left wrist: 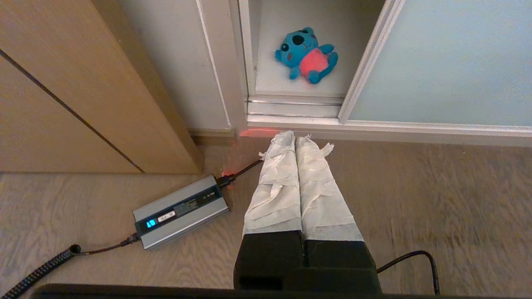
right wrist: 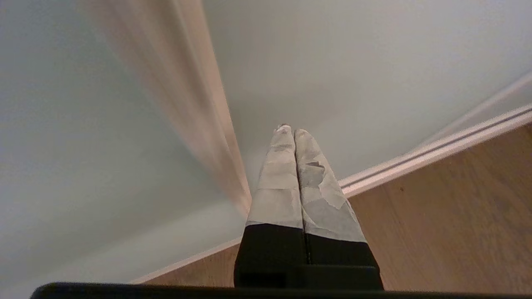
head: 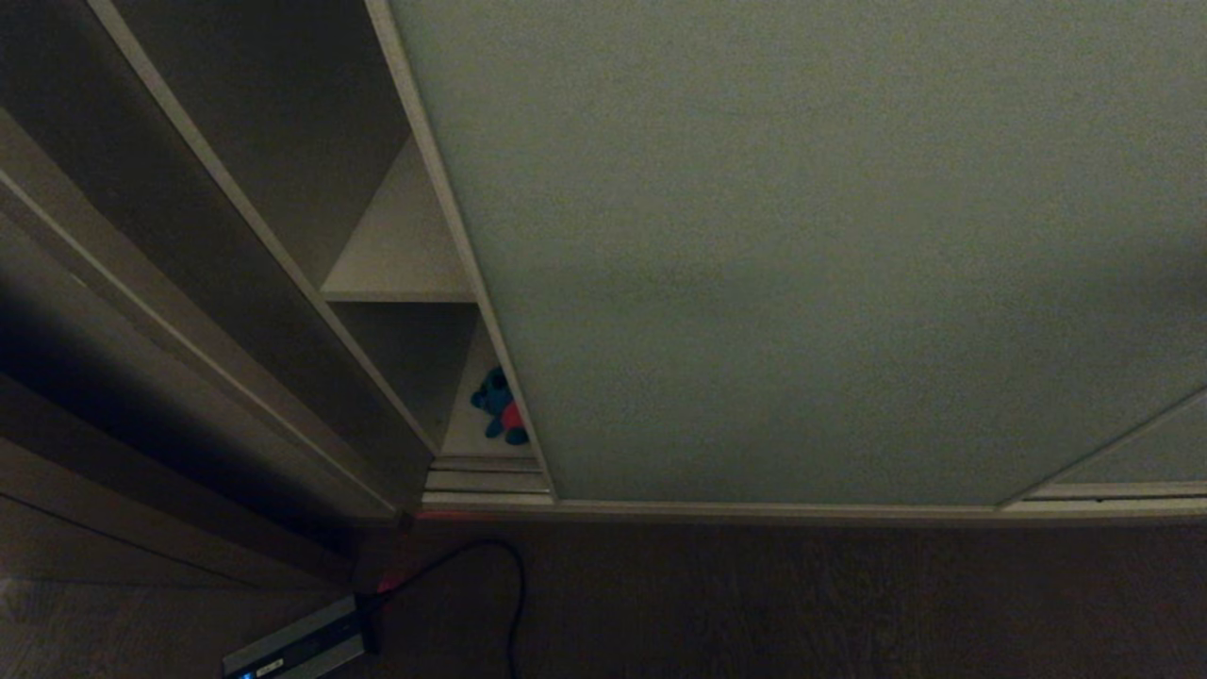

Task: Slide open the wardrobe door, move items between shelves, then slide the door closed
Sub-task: Close the door

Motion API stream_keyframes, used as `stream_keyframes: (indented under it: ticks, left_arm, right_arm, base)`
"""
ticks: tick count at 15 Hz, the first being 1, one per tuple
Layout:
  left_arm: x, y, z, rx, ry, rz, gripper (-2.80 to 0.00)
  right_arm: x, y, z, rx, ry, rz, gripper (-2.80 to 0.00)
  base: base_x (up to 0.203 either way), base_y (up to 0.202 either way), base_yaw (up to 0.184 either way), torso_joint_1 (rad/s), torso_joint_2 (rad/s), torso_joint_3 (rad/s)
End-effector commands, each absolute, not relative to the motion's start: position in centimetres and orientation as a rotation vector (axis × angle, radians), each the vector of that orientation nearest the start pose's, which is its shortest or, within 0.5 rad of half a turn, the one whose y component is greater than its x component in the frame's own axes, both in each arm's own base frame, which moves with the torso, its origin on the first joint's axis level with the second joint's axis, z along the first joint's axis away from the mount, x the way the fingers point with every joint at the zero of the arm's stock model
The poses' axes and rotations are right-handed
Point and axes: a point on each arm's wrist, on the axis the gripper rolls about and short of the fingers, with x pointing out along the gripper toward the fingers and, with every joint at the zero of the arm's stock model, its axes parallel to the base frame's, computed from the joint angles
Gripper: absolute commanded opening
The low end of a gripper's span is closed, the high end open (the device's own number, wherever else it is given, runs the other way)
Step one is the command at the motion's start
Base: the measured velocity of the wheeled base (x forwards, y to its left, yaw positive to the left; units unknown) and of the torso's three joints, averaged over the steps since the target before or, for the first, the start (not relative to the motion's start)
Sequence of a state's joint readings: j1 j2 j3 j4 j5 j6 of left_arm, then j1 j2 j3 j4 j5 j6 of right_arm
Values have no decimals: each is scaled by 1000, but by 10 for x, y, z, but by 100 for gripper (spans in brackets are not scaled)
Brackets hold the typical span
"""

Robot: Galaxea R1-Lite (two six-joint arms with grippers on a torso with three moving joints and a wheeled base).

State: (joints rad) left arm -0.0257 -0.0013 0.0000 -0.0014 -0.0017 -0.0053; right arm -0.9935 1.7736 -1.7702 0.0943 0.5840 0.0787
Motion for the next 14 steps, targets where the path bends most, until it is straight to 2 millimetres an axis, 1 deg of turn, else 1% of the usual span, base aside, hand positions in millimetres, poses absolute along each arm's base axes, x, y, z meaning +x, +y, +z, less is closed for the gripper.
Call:
stream_keyframes:
  ticks: [1,4,6,8,12,14]
  left_arm:
    - [-23,1,76,-6,-5,-27,-280]
    - [-23,1,76,-6,-4,-28,-280]
    - [-23,1,76,-6,-4,-28,-280]
    - [-23,1,76,-6,-5,-28,-280]
    - [-23,1,76,-6,-5,-28,-280]
    - [-23,1,76,-6,-5,-28,-280]
  right_arm:
    - [201,-277,357,138,44,-394,-280]
    - [210,-281,357,109,16,-379,-280]
    - [222,-283,354,88,-4,-357,-280]
    - [231,-281,352,78,-14,-336,-280]
    - [236,-280,348,94,-6,-323,-280]
    - [234,-269,353,142,-22,-307,-280]
  base:
    - [0,0,0,0,0,0]
    - [0,0,0,0,0,0]
    - [0,0,0,0,0,0]
    - [0,0,0,0,0,0]
    - [0,0,0,0,0,0]
    - [0,0,0,0,0,0]
